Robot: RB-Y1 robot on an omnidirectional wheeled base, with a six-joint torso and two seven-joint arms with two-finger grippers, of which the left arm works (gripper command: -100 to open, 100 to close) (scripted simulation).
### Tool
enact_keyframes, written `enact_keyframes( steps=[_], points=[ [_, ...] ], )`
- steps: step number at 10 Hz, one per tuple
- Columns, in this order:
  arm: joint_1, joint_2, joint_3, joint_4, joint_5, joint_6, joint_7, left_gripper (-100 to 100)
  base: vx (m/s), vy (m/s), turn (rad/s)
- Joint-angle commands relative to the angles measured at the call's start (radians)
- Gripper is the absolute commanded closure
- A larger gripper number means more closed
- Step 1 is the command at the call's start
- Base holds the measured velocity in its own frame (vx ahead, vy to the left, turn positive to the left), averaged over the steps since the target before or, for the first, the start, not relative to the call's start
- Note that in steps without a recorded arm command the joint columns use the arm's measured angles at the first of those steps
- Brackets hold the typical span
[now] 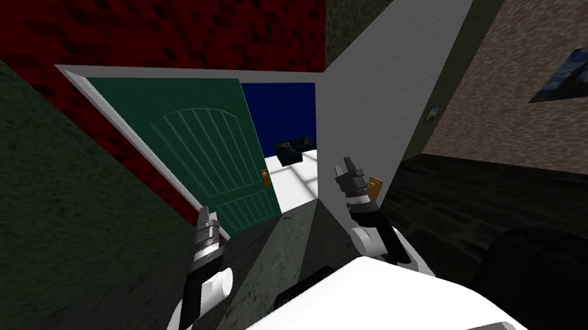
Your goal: Pull the door open
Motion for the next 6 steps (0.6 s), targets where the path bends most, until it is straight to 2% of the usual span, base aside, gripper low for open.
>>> enact_keyframes(
  steps=[1,2,3,4,5,6],
  points=[
    [-0.012,-0.003,0.003,0.033,0.004,-0.001,-0.007,-100,0.063,0.010,-0.047],
    [-0.038,-0.001,0.014,0.068,0.012,-0.002,-0.013,-100,0.063,0.008,-0.080],
    [-0.038,-0.001,0.014,0.076,0.012,-0.002,-0.013,-100,0.043,0.011,-0.037],
    [-0.064,0.000,0.025,0.113,0.021,-0.003,-0.020,-100,0.049,0.008,-0.087],
    [-0.064,0.000,0.025,0.120,0.021,-0.003,-0.020,-100,0.042,0.005,-0.044],
    [-0.091,0.001,0.035,0.159,0.030,-0.004,-0.027,-100,0.046,0.003,-0.087]
  ],
)
